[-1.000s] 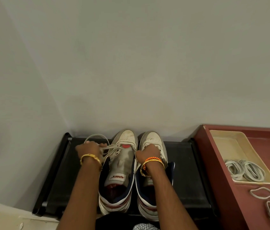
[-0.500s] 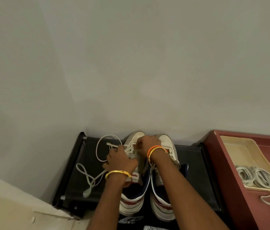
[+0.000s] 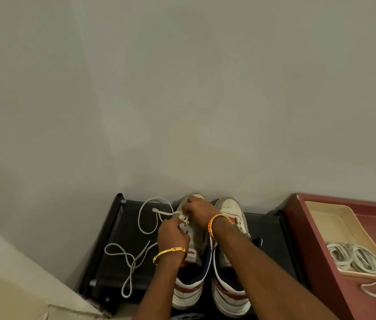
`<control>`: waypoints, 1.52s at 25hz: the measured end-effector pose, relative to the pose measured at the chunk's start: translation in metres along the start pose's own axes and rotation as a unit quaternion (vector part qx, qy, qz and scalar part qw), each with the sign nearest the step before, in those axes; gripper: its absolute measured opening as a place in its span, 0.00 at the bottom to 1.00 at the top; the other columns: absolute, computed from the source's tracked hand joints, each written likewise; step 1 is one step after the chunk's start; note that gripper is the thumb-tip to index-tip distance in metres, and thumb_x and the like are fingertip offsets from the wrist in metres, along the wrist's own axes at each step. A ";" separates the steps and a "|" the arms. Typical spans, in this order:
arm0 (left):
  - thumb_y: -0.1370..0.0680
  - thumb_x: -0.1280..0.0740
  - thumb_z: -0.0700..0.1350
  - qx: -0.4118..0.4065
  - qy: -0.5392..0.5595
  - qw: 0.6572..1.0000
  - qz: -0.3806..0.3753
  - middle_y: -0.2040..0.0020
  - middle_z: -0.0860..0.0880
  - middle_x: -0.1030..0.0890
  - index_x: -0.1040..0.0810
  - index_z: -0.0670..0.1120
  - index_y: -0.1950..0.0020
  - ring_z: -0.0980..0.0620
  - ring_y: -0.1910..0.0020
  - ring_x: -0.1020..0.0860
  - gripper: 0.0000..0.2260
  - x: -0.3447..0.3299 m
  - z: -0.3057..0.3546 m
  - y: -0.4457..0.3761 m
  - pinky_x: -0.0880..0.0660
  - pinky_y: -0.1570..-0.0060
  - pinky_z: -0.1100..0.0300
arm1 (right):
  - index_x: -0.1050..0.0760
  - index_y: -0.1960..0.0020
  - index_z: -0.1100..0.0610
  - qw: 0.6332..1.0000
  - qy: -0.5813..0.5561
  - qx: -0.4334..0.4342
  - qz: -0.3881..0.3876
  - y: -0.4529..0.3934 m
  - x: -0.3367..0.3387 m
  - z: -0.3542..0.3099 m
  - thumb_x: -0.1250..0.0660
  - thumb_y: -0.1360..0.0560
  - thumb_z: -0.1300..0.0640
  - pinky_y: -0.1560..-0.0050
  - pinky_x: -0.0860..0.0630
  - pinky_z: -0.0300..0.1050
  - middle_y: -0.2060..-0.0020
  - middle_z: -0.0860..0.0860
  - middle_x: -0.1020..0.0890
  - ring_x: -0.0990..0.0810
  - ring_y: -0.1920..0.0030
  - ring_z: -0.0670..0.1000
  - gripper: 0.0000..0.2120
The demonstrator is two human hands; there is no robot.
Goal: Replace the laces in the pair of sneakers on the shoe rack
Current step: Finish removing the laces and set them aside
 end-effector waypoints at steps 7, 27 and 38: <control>0.26 0.35 0.34 0.039 0.032 0.998 0.025 0.48 0.40 0.21 0.21 0.38 0.45 0.44 0.49 0.23 0.11 0.011 -0.002 0.003 0.32 0.58 0.62 | 0.22 0.56 0.66 0.987 -0.141 -0.033 0.068 0.002 0.006 0.009 0.36 0.31 0.71 0.52 0.29 0.44 0.56 0.60 0.19 0.22 0.52 0.57 0.06; 0.27 0.33 0.33 0.088 0.044 0.995 0.024 0.43 0.39 0.24 0.24 0.38 0.42 0.43 0.44 0.24 0.14 0.011 0.002 0.004 0.28 0.47 0.57 | 0.26 0.54 0.59 0.874 -0.382 -0.183 0.240 0.029 0.085 0.016 0.35 0.24 0.60 0.56 0.23 0.47 0.57 0.57 0.21 0.19 0.56 0.58 0.02; 0.26 0.33 0.33 0.088 0.042 0.995 0.023 0.43 0.41 0.24 0.25 0.40 0.40 0.44 0.45 0.24 0.15 0.004 -0.003 -0.003 0.27 0.48 0.58 | 0.26 0.44 0.60 0.985 0.032 -0.170 0.009 0.001 0.001 0.012 0.37 0.24 0.55 0.48 0.26 0.48 0.44 0.57 0.22 0.23 0.44 0.58 0.12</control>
Point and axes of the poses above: each hand's wrist, its own y-axis away from the middle knuckle, its own x-axis out of the back of the hand, z = x × y, the point moved 5 cm from there along -y, towards the middle knuckle
